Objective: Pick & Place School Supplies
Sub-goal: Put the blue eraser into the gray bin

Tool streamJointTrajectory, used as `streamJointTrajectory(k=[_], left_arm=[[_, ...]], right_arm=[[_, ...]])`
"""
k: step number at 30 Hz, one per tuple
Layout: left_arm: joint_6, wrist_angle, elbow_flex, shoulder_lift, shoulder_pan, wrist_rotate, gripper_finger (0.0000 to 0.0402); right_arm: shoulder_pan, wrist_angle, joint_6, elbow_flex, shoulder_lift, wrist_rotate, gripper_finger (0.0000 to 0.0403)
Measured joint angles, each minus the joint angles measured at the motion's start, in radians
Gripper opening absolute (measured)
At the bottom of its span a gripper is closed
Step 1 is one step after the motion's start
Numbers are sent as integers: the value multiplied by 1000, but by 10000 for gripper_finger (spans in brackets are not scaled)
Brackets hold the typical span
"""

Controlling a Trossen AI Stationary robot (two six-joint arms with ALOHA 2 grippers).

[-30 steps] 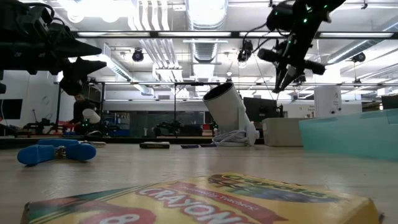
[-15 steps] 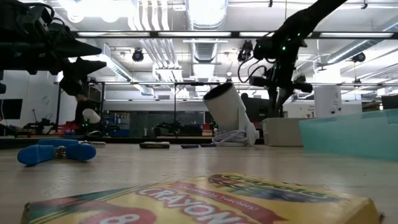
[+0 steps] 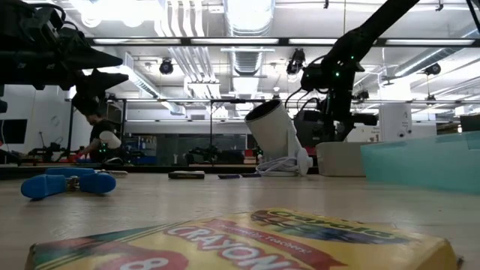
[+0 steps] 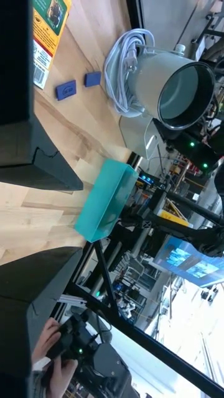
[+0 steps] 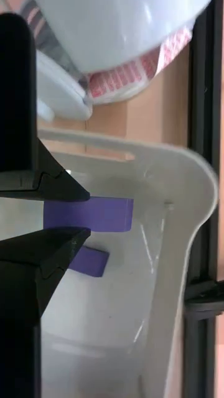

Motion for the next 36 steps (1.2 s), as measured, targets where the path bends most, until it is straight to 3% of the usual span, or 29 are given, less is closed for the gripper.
streamJointTrajectory(k=[12,22,36], left_arm=[[0,0,0,0,0,0,163],[0,0,0,0,0,0,163],[0,0,0,0,0,0,163]], right_arm=[[-11,1,79,-63,-1,1,63],[-11,38,74,-96,-2,27,105],[-8,68,71,-118,-2,7,129]])
